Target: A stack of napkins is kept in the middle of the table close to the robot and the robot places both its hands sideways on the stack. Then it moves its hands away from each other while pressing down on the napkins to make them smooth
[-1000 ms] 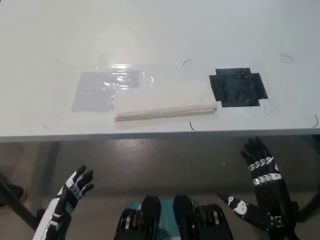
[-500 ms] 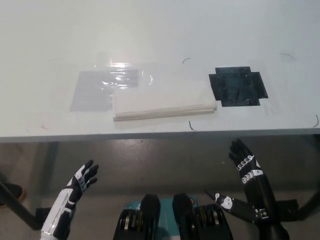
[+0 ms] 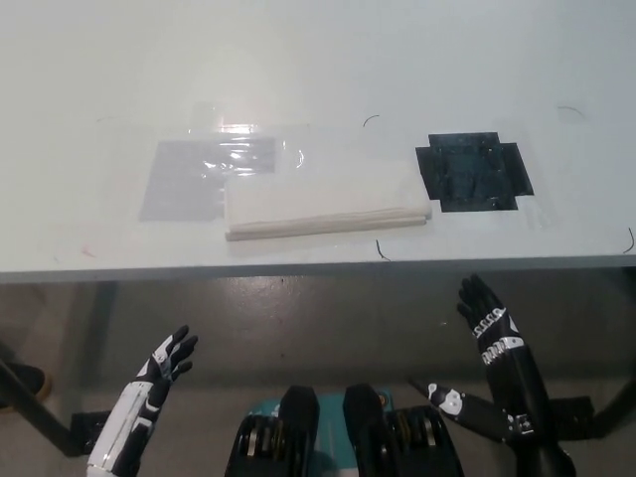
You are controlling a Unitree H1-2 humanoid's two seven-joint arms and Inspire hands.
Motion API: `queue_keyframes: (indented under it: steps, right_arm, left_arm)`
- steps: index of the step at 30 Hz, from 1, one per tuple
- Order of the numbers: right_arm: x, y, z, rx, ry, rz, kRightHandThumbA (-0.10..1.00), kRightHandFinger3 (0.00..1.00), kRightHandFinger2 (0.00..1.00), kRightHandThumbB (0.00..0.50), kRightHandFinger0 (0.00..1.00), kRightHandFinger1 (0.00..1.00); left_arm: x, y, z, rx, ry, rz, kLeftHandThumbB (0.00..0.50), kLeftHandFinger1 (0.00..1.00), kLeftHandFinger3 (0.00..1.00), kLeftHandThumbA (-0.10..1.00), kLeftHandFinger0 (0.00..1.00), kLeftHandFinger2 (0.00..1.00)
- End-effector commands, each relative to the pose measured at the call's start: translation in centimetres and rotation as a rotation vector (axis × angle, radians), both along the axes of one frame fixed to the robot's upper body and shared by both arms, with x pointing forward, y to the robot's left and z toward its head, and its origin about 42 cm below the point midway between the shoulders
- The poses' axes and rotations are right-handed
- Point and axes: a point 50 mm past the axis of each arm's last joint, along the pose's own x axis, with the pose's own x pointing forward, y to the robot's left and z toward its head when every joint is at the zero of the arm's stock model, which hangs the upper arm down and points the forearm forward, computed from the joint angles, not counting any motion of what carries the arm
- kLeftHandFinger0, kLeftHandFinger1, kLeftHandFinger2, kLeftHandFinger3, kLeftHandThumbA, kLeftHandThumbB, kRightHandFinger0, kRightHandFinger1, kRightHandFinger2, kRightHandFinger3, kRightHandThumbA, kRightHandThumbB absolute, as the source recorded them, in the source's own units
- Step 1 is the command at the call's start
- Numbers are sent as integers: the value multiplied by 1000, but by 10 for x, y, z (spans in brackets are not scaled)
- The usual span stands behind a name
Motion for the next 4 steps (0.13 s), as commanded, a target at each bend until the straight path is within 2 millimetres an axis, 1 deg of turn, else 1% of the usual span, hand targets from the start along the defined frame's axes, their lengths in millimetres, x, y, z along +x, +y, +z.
queue_keyframes:
  steps: [1, 2, 3, 4]
  right_arm:
    - [-5, 1, 7, -16, -64, -11, 1000, 1000, 1000, 120, 1000, 1000]
    - [-15, -3, 2, -20, -47, -14, 1000, 1000, 1000, 128, 1000, 1000]
    - [-20, -4, 0, -21, -40, -12, 1000, 1000, 1000, 123, 1000, 1000]
    - [-20, -4, 0, -21, -40, -12, 1000, 1000, 1000, 123, 1000, 1000]
  left_arm:
    - [-3, -1, 4, 1, -35, 10, 296, 1000, 1000, 1000, 1000, 1000]
    - [-13, -4, -2, -3, -16, 7, 296, 1000, 1000, 1000, 1000, 1000]
    - [-17, -5, -4, -1, -7, 6, 298, 1000, 1000, 1000, 1000, 1000]
    - [-17, -5, -4, -1, -7, 6, 298, 1000, 1000, 1000, 1000, 1000]
